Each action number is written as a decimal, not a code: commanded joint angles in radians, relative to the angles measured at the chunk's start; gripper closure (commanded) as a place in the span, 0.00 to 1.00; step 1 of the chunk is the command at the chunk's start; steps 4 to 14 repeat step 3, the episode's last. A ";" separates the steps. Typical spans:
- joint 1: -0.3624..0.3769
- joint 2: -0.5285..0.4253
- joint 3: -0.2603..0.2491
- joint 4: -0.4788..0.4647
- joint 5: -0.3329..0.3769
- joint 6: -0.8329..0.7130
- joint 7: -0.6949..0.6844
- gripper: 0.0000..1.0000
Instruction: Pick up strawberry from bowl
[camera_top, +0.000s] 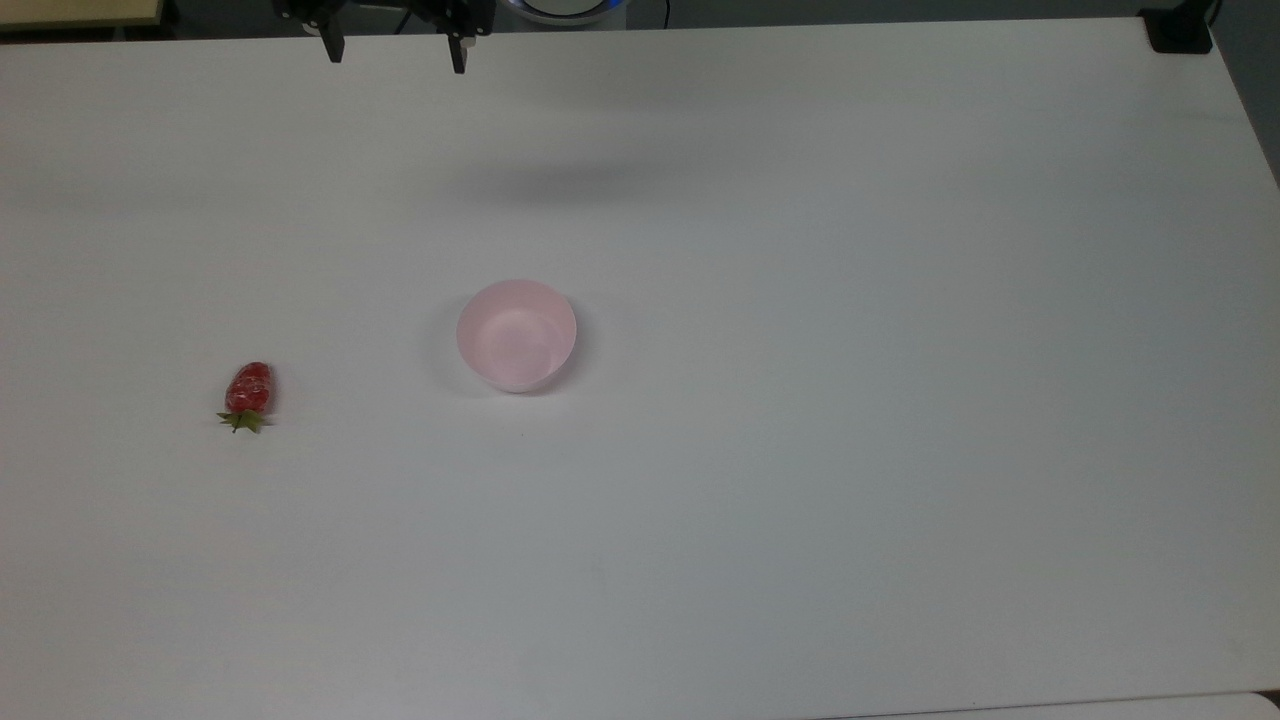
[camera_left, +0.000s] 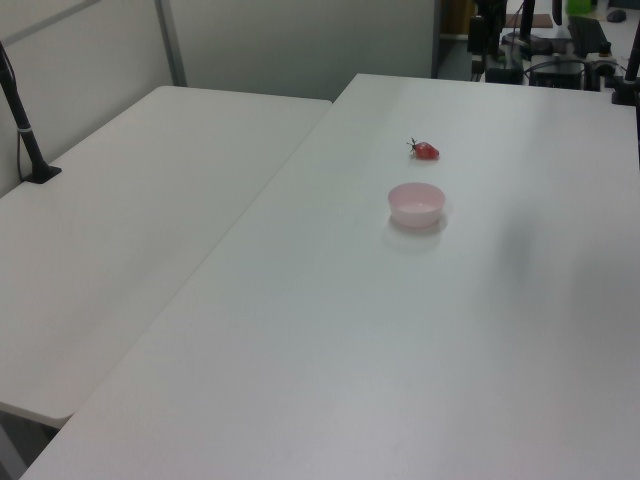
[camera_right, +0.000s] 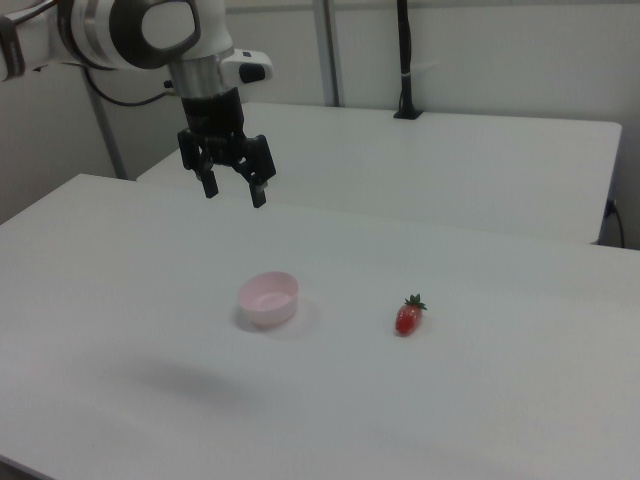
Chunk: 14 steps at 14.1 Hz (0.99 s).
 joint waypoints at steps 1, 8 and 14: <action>-0.018 -0.019 0.004 -0.024 -0.007 0.020 0.011 0.00; -0.020 -0.019 0.003 -0.021 -0.007 0.014 0.011 0.00; -0.020 -0.019 0.003 -0.021 -0.007 0.014 0.011 0.00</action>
